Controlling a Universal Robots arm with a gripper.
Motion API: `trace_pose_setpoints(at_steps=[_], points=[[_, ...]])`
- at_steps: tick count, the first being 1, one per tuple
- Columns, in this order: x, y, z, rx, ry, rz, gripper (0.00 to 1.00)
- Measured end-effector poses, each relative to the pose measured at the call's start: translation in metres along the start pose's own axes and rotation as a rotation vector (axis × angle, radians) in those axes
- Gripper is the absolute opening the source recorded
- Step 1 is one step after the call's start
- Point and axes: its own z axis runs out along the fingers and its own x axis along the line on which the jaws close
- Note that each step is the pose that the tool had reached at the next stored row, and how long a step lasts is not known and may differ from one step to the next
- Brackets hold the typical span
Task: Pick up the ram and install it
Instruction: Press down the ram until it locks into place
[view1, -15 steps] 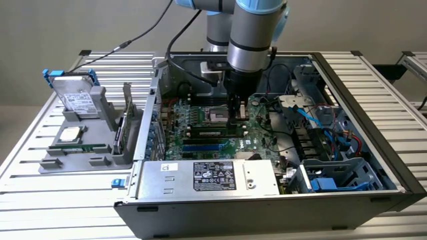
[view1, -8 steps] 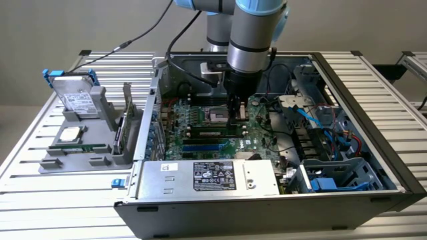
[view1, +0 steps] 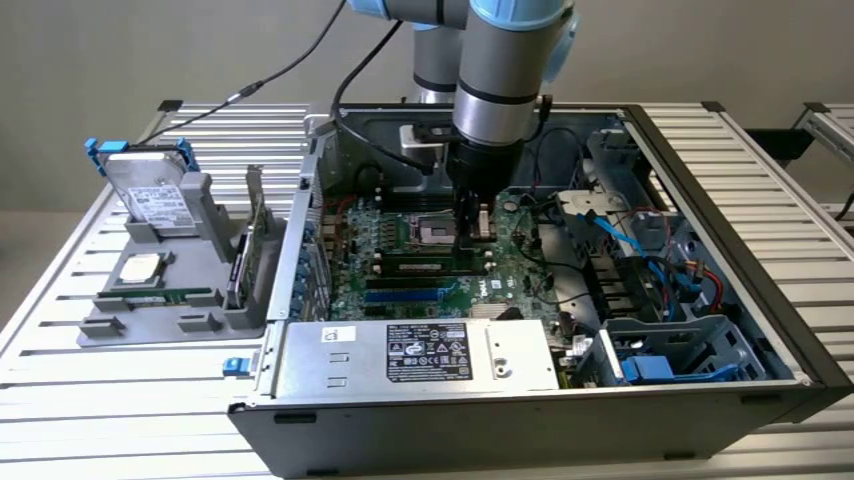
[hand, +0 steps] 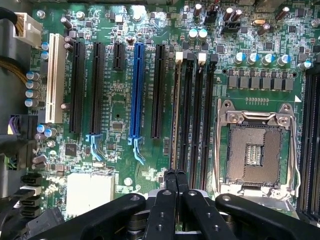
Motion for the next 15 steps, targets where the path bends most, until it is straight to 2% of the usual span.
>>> trace_pose_setpoints(at_steps=[15], points=[[0.001, 0.0241, -0.0013, -0.0001, -0.0004, 0.0, 0.1]])
